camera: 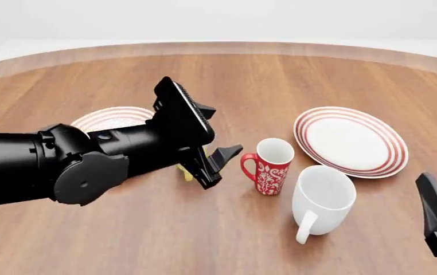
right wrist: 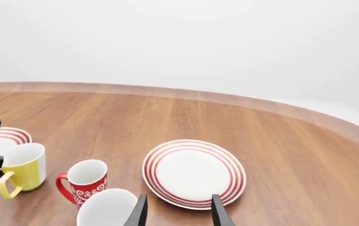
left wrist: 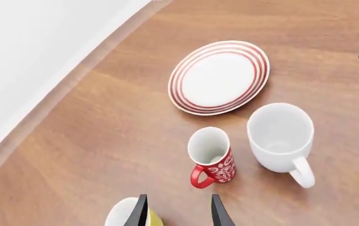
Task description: Put the red mug on the left plate.
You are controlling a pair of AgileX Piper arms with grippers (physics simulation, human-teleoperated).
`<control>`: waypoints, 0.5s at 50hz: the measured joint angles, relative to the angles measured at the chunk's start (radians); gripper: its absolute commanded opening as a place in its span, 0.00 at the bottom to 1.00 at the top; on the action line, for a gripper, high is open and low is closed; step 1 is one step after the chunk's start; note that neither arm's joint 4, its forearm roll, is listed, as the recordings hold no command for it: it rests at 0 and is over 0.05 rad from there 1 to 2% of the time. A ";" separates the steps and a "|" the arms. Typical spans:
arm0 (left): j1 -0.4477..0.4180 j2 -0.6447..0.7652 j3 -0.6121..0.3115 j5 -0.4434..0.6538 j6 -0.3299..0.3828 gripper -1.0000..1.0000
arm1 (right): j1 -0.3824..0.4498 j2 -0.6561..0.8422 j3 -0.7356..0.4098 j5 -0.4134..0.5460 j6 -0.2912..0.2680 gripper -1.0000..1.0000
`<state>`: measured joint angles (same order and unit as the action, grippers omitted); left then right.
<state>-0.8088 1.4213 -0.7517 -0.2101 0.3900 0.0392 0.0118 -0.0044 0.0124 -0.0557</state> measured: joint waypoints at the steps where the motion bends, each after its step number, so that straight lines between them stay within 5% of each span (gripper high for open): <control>1: -0.001 0.007 -0.003 0.001 0.001 1.00 | 0.000 -0.001 0.000 0.000 0.000 1.00; 25: -0.021 0.156 -0.031 -0.010 0.023 1.00 | 0.003 -0.005 -0.001 0.003 -0.003 1.00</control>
<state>-0.8301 1.5773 -0.7830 -0.2204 0.4126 0.0425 0.0068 -0.0052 0.0157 -0.0586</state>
